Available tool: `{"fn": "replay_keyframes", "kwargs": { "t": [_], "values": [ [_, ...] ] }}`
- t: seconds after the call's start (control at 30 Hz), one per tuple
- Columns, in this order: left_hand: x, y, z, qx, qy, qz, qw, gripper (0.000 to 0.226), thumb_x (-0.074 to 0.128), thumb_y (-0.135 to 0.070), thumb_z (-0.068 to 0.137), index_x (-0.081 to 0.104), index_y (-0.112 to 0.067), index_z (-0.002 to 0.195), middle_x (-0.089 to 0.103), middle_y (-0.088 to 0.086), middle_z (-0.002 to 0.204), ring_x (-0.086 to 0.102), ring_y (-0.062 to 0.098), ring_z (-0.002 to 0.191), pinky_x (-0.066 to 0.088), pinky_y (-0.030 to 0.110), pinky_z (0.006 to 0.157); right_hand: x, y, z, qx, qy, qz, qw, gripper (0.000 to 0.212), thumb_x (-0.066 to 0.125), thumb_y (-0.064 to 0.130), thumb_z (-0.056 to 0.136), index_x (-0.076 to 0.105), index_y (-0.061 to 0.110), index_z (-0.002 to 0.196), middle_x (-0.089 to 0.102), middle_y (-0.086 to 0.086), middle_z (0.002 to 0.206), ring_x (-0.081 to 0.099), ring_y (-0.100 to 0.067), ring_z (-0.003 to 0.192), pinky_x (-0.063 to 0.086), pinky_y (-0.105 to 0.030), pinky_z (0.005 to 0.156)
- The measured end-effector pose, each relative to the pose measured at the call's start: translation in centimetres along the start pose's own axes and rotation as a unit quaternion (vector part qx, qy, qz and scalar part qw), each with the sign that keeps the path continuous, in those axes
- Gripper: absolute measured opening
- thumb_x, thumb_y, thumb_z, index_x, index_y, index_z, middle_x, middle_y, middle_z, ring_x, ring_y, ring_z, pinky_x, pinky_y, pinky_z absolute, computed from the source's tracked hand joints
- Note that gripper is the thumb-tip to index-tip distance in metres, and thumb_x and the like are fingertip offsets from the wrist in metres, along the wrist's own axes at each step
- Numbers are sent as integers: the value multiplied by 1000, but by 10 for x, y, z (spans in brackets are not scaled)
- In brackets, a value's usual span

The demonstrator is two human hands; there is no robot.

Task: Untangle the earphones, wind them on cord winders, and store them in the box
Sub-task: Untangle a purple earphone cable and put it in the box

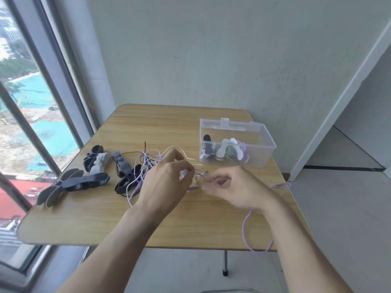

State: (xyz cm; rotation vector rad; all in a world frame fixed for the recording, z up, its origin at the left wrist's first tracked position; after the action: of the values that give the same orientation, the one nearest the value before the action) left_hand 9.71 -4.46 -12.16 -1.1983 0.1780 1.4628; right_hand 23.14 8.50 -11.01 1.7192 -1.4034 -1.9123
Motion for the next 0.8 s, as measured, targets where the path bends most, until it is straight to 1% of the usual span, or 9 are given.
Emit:
{"fn": "replay_keyframes", "kwargs": {
  "t": [0.07,0.13,0.17,0.33,0.43,0.53,0.63,0.7,0.8],
  "values": [
    [0,2,0,6,-4,-3,1000,8,71,-25,89,77,-22,85,56,-9,96,58,18,61,52,39,59,4,7,2,-62,10,26,998,24,68,45,92,73,23,82,63,-5,70,51,-11,60,51,-46,70],
    [1,6,2,-3,-4,3,1000,8,72,-26,89,79,-22,86,56,-7,96,60,19,68,50,36,61,1,17,1,-121,-3,160,980,23,63,27,98,72,14,81,59,3,64,38,-4,47,37,-17,54],
    [2,9,3,-7,-5,11,1000,8,73,-26,89,80,-22,87,56,-6,96,60,20,72,47,33,63,-2,23,0,-146,-15,230,962,22,62,21,98,73,14,81,62,5,70,37,-5,47,32,-19,49],
    [5,27,10,-49,17,39,998,11,73,-18,86,81,-19,93,56,1,98,58,24,89,36,27,76,-27,33,-5,-261,-23,505,822,20,63,26,85,69,14,70,68,-10,93,62,-25,96,44,-40,86],
    [5,37,11,-72,18,47,996,12,70,-17,88,81,-19,94,58,2,99,58,25,95,40,30,81,-47,33,-15,-238,-13,639,731,30,48,23,94,59,16,67,52,0,60,58,-22,61,54,-44,87],
    [2,26,10,-36,-18,34,999,14,66,-17,92,79,-16,88,60,1,93,57,25,91,41,32,81,-49,25,-14,-165,-87,567,802,30,45,26,96,55,14,71,40,0,55,39,-17,46,53,-36,58],
    [-8,-5,2,5,-60,-60,996,22,55,-24,95,74,-14,90,65,-3,90,58,15,87,44,27,78,-37,18,-6,-142,-142,445,873,21,51,20,97,59,7,82,50,-5,58,47,-21,49,53,-38,58],
    [-10,-25,-8,-31,3,-206,978,32,47,-38,95,71,-16,96,71,-6,91,62,8,87,48,23,79,-28,21,-3,-146,-143,384,900,22,51,13,101,63,6,85,57,-5,61,53,-21,54,54,-37,62],
    [-1,-44,-20,-115,151,-415,890,42,48,-51,93,64,-18,114,74,0,103,70,14,98,53,34,91,-18,29,-3,-168,-139,312,925,22,54,13,101,67,3,86,62,-4,67,59,-18,61,53,-30,61]
  ]
}}
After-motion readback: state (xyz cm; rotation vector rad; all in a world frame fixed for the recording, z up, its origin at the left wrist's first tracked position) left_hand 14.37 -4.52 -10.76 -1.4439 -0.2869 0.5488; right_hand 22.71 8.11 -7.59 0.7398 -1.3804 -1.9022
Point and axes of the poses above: each hand's wrist, its own z-axis towards the middle knuckle, its own x-axis out of the palm, y = z × x, the point moved 2 cm from there along z, towards the middle knuckle
